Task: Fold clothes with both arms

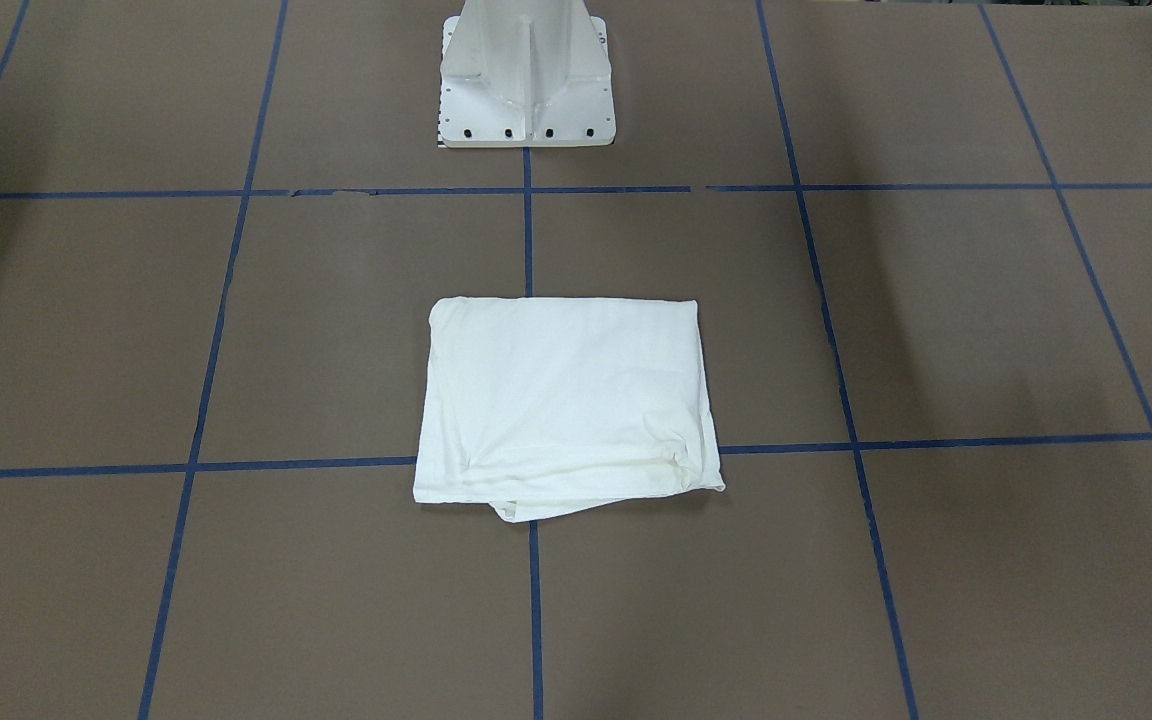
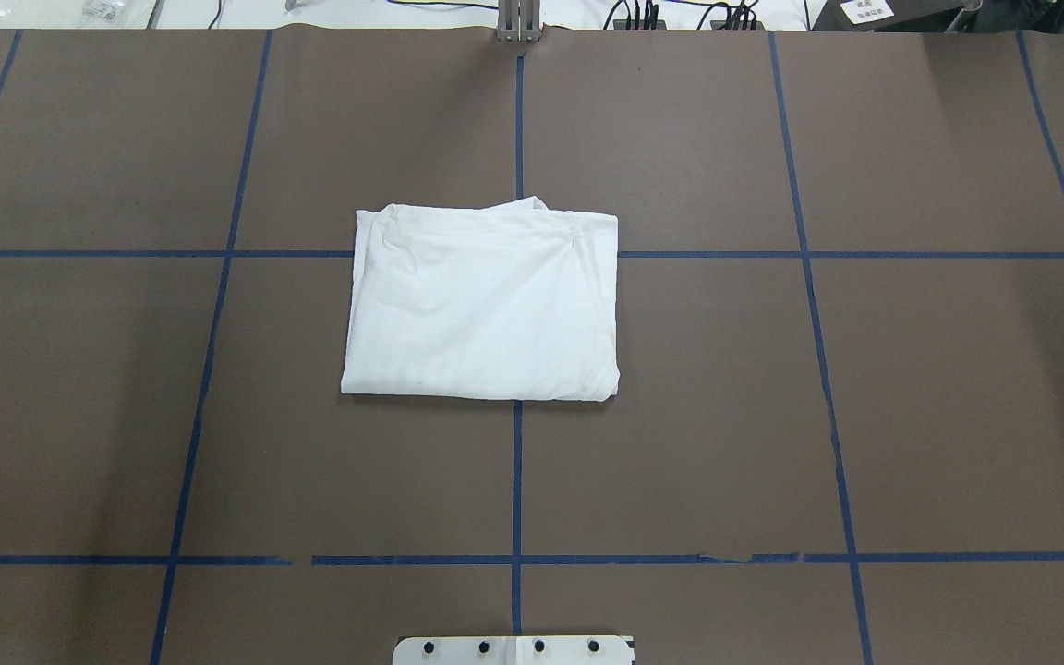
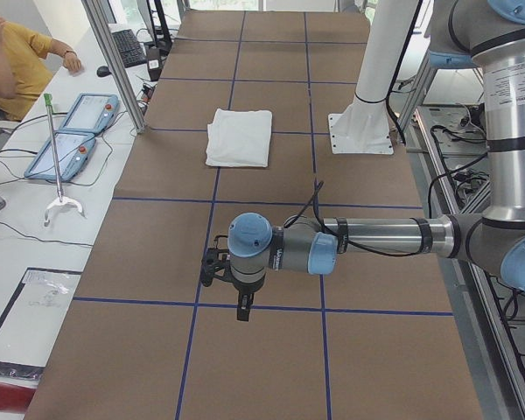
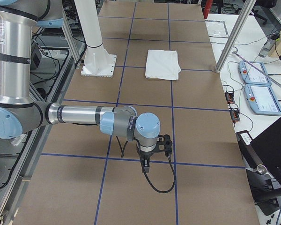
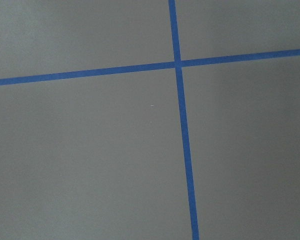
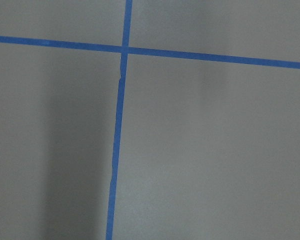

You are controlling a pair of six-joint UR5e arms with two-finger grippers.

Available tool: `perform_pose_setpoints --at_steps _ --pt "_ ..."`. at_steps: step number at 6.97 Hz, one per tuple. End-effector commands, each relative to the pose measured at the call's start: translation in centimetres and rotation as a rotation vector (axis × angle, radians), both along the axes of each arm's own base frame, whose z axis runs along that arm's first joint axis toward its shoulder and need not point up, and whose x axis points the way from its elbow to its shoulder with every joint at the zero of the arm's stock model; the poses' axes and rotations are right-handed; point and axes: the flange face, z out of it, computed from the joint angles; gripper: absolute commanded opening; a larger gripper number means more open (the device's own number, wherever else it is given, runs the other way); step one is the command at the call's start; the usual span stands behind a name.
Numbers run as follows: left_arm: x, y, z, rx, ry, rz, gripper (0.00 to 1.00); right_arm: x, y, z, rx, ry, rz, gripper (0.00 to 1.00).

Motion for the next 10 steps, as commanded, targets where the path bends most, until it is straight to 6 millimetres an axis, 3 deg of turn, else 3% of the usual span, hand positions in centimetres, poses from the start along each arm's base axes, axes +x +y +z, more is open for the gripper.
perform_pose_setpoints --at_steps 1,4,10 --pt "-0.1 0.2 0.2 -0.01 -0.001 -0.003 1.0 -0.1 -0.1 -0.2 0.004 -0.005 -0.001 1.0" --pt "0.0 1.2 1.0 -0.025 -0.001 0.0 1.0 -0.1 -0.1 -0.3 0.003 -0.007 0.0 1.0" --pt "-0.1 1.3 0.5 -0.015 -0.001 -0.001 1.0 -0.1 0.1 -0.1 0.001 -0.007 0.002 1.0"
